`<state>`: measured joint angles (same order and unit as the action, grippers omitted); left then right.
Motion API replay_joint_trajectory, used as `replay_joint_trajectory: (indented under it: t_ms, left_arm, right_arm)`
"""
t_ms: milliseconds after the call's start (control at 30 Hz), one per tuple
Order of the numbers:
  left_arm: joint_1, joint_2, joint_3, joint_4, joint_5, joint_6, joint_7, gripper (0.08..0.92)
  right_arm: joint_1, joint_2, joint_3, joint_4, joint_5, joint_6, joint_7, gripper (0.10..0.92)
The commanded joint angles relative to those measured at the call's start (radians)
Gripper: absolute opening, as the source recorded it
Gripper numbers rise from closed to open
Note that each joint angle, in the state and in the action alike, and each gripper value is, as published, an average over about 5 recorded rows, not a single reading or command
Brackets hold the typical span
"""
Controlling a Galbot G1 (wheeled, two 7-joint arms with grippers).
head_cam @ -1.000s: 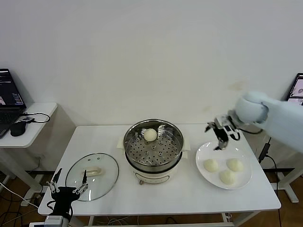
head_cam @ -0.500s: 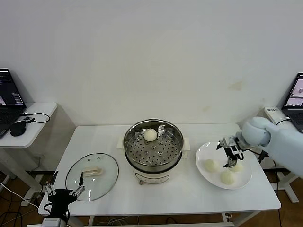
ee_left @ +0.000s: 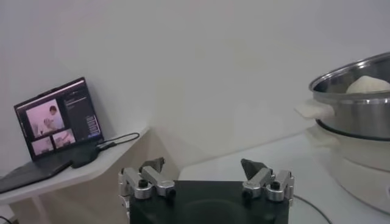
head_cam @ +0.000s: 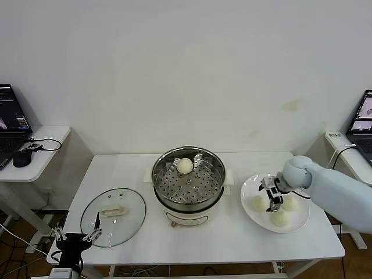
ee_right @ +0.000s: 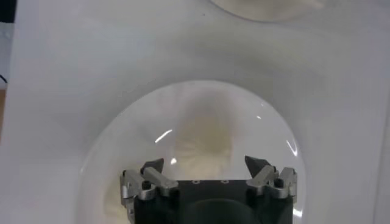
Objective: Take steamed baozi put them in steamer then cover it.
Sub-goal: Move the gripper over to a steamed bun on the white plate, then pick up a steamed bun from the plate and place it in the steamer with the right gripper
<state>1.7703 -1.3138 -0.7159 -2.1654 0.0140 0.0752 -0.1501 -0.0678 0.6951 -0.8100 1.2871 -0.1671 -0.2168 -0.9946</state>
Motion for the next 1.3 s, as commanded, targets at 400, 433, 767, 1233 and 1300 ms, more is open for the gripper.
replay_joint_trajectory:
  t_ms: [400, 433, 767, 1233, 1300]
  left_arm:
    - [-0.011, 0.0, 0.002, 0.018, -0.001, -0.001, -0.001, 0.823]
    - [-0.011, -0.001, 0.002, 0.018, -0.001, -0.001, -0.001, 0.823]
    - [-0.01, -0.002, 0.002, 0.014, -0.001, -0.001, -0.001, 0.823]
    - [-0.015, 0.006, 0.012, -0.001, -0.001, 0.0, 0.0, 0.823]
    - [-0.016, 0.008, 0.014, -0.002, -0.002, 0.0, 0.0, 0.823]
  right_arm:
    - [-0.045, 0.058, 0.043, -0.075, -0.053, 0.004, 0.005, 0.708]
    - [-0.046, 0.059, 0.045, -0.077, -0.054, 0.005, 0.004, 0.689]
    - [0.0, 0.028, 0.03, -0.039, -0.019, 0.005, -0.022, 0.563]
    - [0.544, -0.108, -0.238, 0.191, 0.288, -0.077, -0.061, 0.568]
    - [0.656, -0.079, -0.305, 0.207, 0.344, -0.094, -0.056, 0.57]
